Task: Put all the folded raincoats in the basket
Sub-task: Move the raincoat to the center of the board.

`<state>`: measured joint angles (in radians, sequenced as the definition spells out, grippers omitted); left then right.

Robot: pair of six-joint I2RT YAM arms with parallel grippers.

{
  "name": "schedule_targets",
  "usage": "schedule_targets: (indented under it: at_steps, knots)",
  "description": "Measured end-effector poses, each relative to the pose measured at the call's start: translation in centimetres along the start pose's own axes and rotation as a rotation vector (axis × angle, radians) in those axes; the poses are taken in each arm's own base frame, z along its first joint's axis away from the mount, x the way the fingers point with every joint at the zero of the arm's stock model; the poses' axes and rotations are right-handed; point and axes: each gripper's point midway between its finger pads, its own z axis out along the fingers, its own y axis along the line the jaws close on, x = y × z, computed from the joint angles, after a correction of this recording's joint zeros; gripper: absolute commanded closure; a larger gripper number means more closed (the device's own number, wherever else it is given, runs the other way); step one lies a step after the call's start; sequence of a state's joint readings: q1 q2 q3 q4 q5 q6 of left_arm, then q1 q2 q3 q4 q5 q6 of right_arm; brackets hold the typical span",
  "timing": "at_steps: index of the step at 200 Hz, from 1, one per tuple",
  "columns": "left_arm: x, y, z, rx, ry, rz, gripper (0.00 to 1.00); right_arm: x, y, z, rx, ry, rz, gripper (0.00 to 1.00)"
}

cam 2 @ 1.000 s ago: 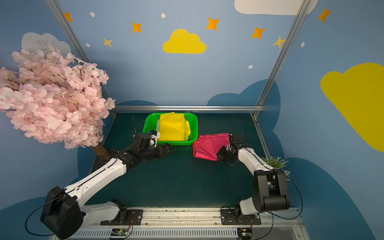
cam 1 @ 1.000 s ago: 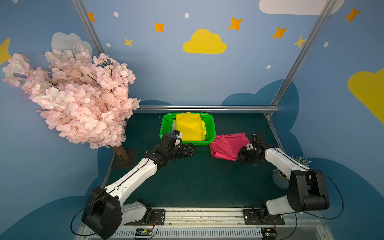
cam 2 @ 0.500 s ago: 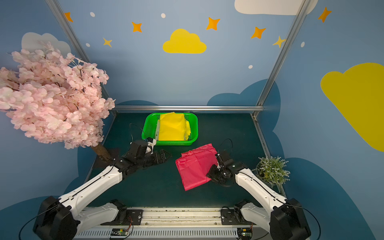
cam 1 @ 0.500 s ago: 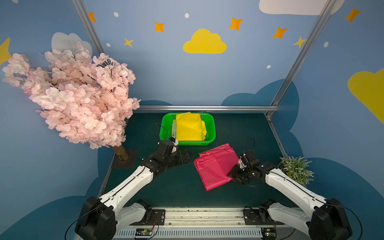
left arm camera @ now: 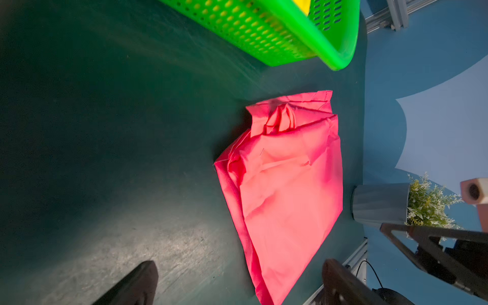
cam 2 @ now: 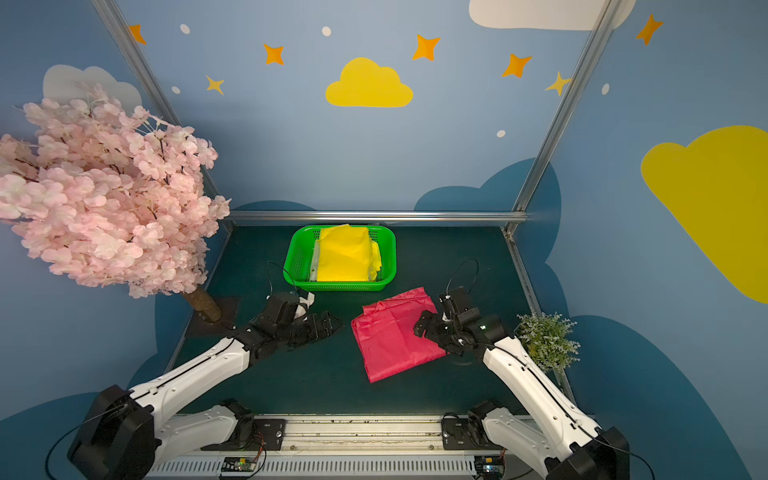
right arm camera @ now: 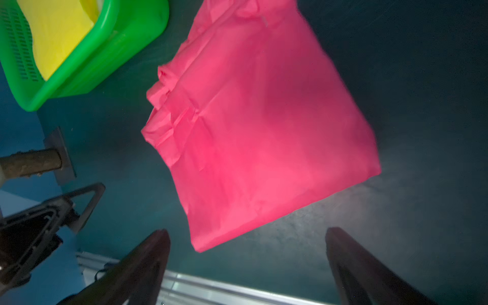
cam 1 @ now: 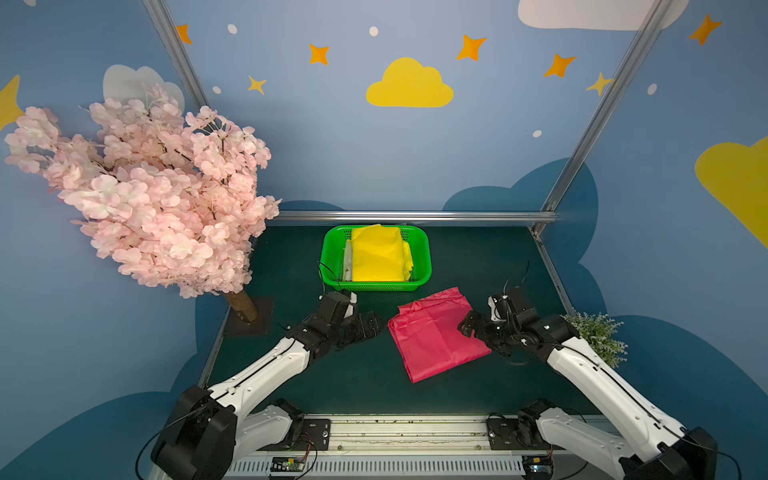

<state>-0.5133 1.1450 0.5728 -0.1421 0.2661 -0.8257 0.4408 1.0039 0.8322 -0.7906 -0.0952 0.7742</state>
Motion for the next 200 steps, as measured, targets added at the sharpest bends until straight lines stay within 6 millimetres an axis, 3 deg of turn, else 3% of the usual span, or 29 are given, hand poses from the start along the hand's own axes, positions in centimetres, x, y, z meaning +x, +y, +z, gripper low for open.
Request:
schedule_targets:
  at_steps: [30,74,111,149,200]
  knots:
    - [2.0,0.1,1.0,0.016,0.045,-0.027,0.0,-1.5,-2.2,1.6,0.041,0.045,0.02,0.03]
    - [4.2,-0.9,2.5,0.043,0.092,-0.027,0.0,-0.8,-3.6,5.3,0.069,0.235,-0.005,0.05]
    - [5.4,-1.2,3.9,0.044,0.123,-0.025,0.0,-0.3,-3.1,7.8,0.018,0.351,-0.046,0.1]
    - [6.1,-0.3,4.8,0.027,0.137,-0.028,0.0,0.5,-1.6,8.6,-0.057,0.387,-0.062,0.14]
    - [6.3,0.2,5.1,0.02,0.14,-0.029,0.0,4.8,1.1,9.6,-0.106,0.465,-0.123,0.16]
